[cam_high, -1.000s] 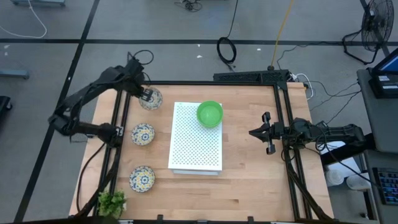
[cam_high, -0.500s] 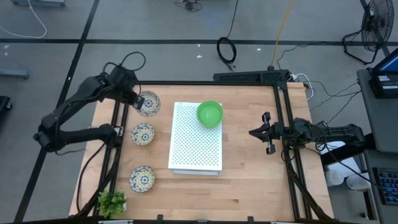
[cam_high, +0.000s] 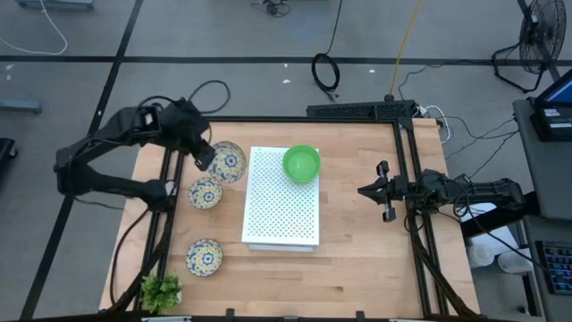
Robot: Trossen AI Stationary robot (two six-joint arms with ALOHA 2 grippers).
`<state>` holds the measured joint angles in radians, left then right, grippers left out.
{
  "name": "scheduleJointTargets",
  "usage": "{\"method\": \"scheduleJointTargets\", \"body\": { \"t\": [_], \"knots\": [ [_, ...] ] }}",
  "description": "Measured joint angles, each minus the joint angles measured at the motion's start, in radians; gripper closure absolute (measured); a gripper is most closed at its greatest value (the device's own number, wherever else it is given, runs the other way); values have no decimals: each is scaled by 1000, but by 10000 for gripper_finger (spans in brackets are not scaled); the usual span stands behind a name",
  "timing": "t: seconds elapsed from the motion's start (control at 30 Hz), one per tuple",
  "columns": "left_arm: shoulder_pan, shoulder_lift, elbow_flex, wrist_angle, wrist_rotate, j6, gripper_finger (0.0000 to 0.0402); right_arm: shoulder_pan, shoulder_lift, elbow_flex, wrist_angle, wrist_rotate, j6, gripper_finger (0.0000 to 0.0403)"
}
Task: Pick & Place Mini bowls
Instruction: Put the top yellow patterned bowl on the shelf
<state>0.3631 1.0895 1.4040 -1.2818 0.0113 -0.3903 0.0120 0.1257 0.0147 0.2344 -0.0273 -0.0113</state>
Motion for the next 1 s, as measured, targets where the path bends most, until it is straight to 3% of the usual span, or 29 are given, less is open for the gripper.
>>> {"method": "scheduleJointTargets", "body": {
  "t": [0.23,0.53,0.73,1.0],
  "knots": [
    [-201,172,86,-2,-15,29,396,0,0,0,0,0,0,389],
    [-375,363,217,4,-12,55,396,0,0,0,0,0,0,390],
    [-424,454,283,-57,-1,115,396,0,0,0,0,0,0,392],
    [-425,496,287,-52,155,224,395,0,0,0,0,0,0,388]
  ]
}}
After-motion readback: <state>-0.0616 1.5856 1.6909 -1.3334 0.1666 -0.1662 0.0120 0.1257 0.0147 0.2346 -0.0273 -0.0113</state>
